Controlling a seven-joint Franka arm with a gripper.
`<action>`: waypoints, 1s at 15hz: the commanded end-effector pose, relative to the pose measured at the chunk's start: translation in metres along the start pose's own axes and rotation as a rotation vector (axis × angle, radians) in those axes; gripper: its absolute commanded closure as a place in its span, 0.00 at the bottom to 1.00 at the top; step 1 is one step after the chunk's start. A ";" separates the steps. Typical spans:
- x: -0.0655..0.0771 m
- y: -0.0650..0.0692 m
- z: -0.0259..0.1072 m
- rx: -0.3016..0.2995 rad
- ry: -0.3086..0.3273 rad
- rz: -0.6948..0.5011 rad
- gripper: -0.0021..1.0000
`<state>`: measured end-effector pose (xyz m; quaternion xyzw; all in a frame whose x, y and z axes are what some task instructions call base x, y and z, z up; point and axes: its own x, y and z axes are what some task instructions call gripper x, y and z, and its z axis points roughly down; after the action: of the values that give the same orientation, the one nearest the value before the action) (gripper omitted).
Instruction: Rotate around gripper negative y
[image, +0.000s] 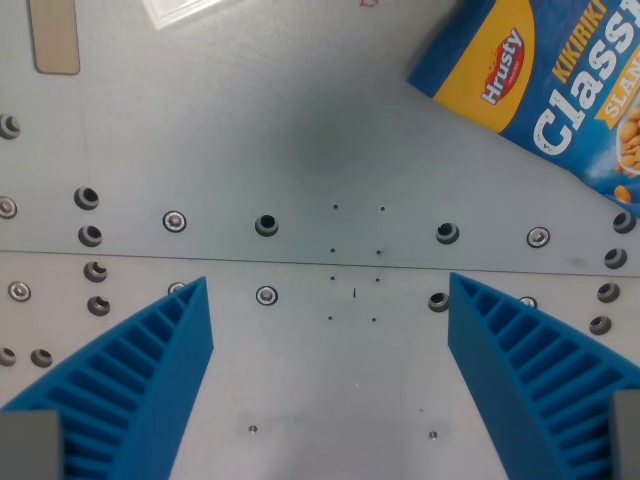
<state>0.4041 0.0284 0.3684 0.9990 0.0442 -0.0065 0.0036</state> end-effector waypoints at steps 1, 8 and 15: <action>-0.001 0.000 -0.003 -0.001 -0.007 0.000 0.00; -0.001 0.000 -0.003 -0.001 -0.100 0.000 0.00; -0.001 0.000 -0.003 -0.001 -0.194 0.000 0.00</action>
<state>0.3976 0.0281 0.3629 0.9985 0.0442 -0.0309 0.0035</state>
